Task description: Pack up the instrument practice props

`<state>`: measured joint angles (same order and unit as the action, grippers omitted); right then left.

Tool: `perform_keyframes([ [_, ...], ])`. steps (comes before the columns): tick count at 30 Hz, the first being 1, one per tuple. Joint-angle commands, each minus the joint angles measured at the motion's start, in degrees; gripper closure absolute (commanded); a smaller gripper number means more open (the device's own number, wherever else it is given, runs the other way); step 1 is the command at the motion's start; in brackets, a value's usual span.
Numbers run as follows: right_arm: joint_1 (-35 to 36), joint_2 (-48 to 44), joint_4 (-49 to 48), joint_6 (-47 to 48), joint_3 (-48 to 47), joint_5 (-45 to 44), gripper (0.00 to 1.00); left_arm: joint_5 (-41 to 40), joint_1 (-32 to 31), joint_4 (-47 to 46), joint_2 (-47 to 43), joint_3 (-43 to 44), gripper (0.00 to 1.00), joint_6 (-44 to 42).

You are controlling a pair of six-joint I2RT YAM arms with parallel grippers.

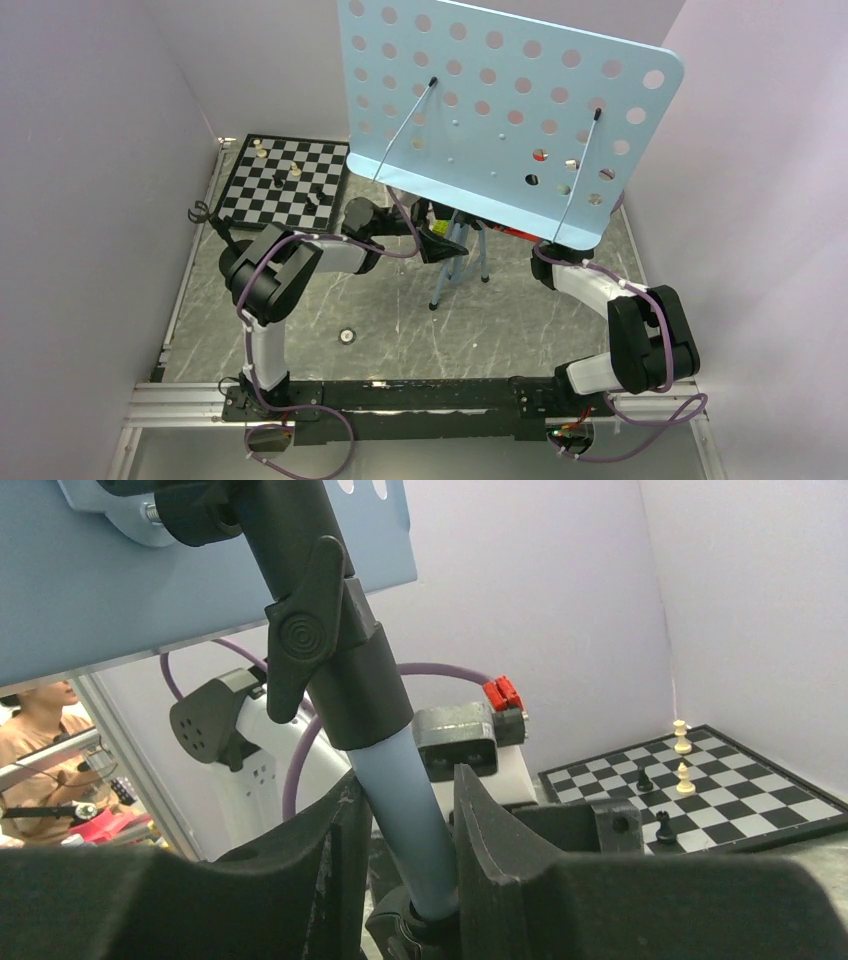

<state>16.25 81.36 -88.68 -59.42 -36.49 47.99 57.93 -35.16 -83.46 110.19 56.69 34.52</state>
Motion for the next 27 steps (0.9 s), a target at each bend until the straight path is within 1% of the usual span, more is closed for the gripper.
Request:
perform_keyframes([
  [1, 1.3, 6.1, 6.4, -6.1, 7.6, 15.8, 1.00, 1.0, -1.7, 2.9, 2.6, 3.4, 0.01, -3.3],
  [5, 1.4, 6.2, 5.9, -6.3, 7.7, 15.9, 1.00, 0.5, -2.2, 3.5, 3.8, 3.5, 0.01, -3.4],
  [6, 1.4, 6.1, 5.9, -6.3, 7.7, 15.9, 1.00, 0.5, -2.2, 3.7, 3.8, 3.5, 0.04, -3.4],
  [9, 1.4, 6.3, 5.4, -6.7, 7.5, 16.0, 1.00, 0.9, -2.4, 4.6, 3.3, 3.2, 0.25, -3.6],
  [13, 1.4, 6.6, 4.0, -7.8, 7.1, 15.9, 1.00, 1.1, -2.6, 5.0, 2.0, 1.9, 0.57, -3.5],
  [14, 1.4, 6.6, 3.9, -7.9, 7.1, 15.9, 1.00, 1.0, -2.6, 4.9, 1.6, 1.4, 0.64, -3.5],
  [15, 1.4, 6.6, 3.9, -7.8, 7.1, 15.8, 1.00, 0.8, -2.7, 4.9, 1.3, 0.9, 0.69, -3.6],
  [17, 1.5, 6.5, 4.0, -7.8, 6.7, 15.7, 1.00, 0.3, -2.8, 5.5, 0.7, -0.1, 0.75, -4.3],
  [20, 1.8, 6.2, 4.2, -7.9, 6.0, 15.3, 1.00, -0.7, -3.2, 6.8, -0.2, -0.9, 0.92, -5.5],
  [21, 1.9, 6.0, 4.6, -7.8, 5.6, 15.1, 1.00, -1.2, -3.2, 6.7, -0.7, -1.4, 0.99, -5.7],
  [25, 2.6, 5.0, 6.7, -7.0, 3.6, 14.2, 1.00, -2.9, -3.2, 8.9, -4.5, -2.9, 1.00, -8.3],
  [27, 3.2, 4.8, 6.9, -7.5, 2.3, 13.5, 1.00, -3.9, -3.2, 11.6, -7.1, -3.3, 1.00, -10.0],
])
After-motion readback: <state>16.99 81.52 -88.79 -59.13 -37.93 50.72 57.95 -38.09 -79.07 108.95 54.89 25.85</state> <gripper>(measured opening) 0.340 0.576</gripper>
